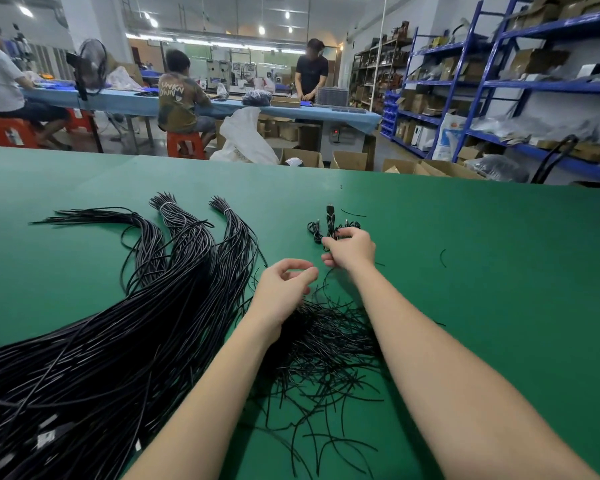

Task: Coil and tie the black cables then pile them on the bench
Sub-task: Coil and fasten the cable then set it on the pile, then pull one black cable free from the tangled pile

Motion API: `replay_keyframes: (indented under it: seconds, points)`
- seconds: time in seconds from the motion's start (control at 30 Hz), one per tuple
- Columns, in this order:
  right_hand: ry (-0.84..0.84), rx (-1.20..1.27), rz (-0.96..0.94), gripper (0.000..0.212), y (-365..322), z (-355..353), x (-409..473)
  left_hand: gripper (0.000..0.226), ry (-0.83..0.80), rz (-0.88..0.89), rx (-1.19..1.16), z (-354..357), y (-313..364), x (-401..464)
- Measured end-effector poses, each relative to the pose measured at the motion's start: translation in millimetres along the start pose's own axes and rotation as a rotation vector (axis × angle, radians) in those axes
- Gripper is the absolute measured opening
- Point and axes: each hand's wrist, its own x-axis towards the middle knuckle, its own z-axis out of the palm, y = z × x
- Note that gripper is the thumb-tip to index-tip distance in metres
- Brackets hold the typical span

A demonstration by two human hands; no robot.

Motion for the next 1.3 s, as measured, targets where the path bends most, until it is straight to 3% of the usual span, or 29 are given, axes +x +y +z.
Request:
replay_keyframes:
  seconds: [0.1,0.2,0.43,0.67,0.83,1.1,1.23,1.3]
  points:
    - [0.003,-0.234,-0.010,0.055,3.7,8.1,15.8,0.009,-0.021,-0.006,0.010,-1.0,-0.9,1.5]
    - [0.034,-0.402,-0.087,0.052,11.0,9.6,15.2,0.008,-0.026,-0.006,0.001,-1.6,0.4,2.4]
    - [0.086,-0.441,-0.162,0.039,11.2,-5.1,-13.2,0.010,-0.034,-0.021,0.025,-1.1,4.4,-1.0]
    - [0.109,-0.264,-0.301,0.020,11.2,-29.9,-77.3,0.004,-0.053,-0.002,0.092,2.9,8.0,-5.2]
    - [0.194,-0.174,-0.295,0.018,35.4,-29.5,-110.9,0.004,-0.127,0.065,0.197,9.4,7.5,-13.5]
    - [0.202,-0.276,-0.282,0.023,41.1,-33.6,-111.5,0.009,-0.222,0.090,0.354,2.5,8.1,-13.4]
    - [0.163,-0.303,-0.283,0.018,43.4,-30.5,-114.0,0.016,0.075,0.246,0.723,-9.7,6.6,-5.2]
    - [0.148,-0.306,-0.291,0.014,43.6,-29.6,-115.1,0.032,0.093,0.214,1.023,-19.3,0.9,-2.3]
